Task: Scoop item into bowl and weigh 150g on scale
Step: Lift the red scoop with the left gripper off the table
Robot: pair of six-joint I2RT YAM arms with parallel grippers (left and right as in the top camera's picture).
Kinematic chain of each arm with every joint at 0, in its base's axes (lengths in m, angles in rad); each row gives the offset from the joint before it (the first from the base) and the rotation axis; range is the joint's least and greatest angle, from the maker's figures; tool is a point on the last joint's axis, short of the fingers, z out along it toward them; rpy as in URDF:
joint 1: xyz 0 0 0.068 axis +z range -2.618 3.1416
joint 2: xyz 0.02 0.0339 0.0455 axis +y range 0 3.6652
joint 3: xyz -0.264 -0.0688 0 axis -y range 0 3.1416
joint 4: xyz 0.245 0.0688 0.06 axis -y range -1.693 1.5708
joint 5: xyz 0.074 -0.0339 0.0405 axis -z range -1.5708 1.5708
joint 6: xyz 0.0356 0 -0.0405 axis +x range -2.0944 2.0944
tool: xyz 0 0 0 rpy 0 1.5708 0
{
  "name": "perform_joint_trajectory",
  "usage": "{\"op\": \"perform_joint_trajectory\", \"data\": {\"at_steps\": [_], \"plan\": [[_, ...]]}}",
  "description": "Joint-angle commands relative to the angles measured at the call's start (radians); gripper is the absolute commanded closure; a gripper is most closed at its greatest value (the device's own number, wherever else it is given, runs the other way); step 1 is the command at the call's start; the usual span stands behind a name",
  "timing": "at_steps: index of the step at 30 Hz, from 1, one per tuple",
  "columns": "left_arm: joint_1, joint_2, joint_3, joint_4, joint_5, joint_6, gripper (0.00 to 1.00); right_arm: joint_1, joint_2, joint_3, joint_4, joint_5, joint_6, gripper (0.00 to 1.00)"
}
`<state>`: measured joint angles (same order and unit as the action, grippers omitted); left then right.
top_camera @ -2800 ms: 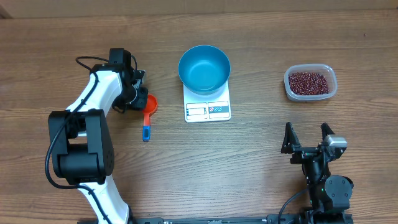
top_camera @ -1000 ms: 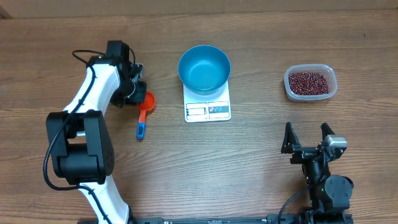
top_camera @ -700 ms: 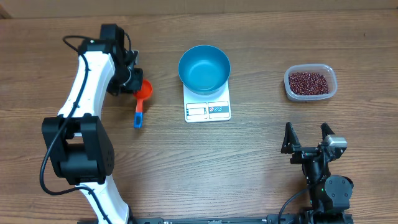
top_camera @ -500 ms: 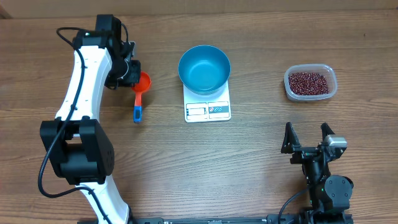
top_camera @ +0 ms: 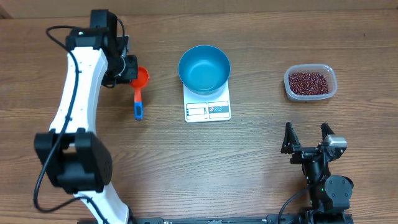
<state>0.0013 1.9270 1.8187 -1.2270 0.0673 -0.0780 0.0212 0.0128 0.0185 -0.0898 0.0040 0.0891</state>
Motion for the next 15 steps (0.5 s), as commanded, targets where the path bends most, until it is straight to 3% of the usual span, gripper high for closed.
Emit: {"op": "perform_joint_trajectory", "data": {"at_steps": [1, 15], "plan": [[-0.004, -0.089, 0.024, 0.000, -0.007, -0.035, 0.96, 0.006, -0.010, -0.011, 0.006, -0.001, -0.005, 0.00], [-0.002, -0.137, 0.024, -0.045, -0.007, -0.193, 0.96, 0.006, -0.010, -0.011, 0.006, -0.001, -0.005, 0.00]]}}
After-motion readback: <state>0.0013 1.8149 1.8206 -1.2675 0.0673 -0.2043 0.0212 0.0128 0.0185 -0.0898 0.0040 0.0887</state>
